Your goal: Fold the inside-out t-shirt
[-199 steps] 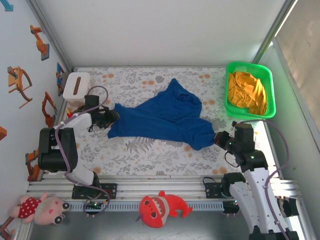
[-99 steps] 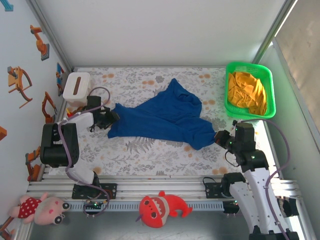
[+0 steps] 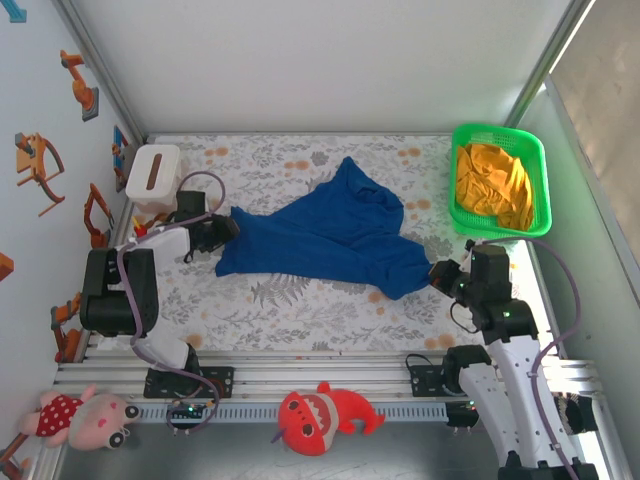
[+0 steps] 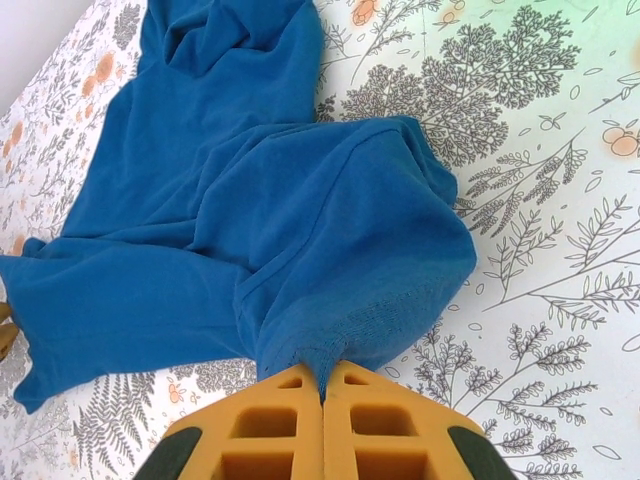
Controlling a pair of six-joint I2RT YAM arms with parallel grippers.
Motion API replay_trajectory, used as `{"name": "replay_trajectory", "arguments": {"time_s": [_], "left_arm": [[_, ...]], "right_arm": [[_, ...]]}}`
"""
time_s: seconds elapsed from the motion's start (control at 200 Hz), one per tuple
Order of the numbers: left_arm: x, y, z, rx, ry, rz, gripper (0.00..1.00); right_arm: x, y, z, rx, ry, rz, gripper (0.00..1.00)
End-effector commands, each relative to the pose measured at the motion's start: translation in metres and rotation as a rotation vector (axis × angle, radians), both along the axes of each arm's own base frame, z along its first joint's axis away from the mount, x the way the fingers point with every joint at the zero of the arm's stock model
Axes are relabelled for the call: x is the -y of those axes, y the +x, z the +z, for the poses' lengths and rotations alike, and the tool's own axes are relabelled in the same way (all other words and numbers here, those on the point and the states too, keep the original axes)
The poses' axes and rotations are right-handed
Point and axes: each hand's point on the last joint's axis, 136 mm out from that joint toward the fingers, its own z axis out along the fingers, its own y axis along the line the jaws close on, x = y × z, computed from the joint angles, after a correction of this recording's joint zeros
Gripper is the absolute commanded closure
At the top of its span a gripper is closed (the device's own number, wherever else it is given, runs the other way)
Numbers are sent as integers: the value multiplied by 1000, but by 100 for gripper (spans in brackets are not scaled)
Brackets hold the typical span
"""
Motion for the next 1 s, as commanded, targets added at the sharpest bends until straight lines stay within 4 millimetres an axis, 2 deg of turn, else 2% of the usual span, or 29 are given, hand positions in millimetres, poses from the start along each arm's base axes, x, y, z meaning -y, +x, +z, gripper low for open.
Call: {"name": "replay_trajectory", "arguments": {"time_s": [0.0, 0.15, 0.406, 0.606, 0.806, 0.996], "left_arm": [[7, 2, -5, 4, 7, -38, 57], [15, -3, -10, -5, -20, -47, 58], [21, -19, 6, 52, -89, -9, 59], [18, -31, 9, 72, -98, 18, 59], [21, -30, 20, 127, -123, 4, 60], [27, -26, 19, 140, -137, -27, 60]], "right_arm": [[2, 1, 12, 23, 7, -15, 100], [2, 1, 14, 24, 5, -15, 100], [2, 2, 13, 23, 3, -18, 100], [2, 2, 12, 23, 4, -17, 100], [2, 1, 11, 22, 3, -16, 100], [2, 0, 11, 20, 1, -16, 100]]}}
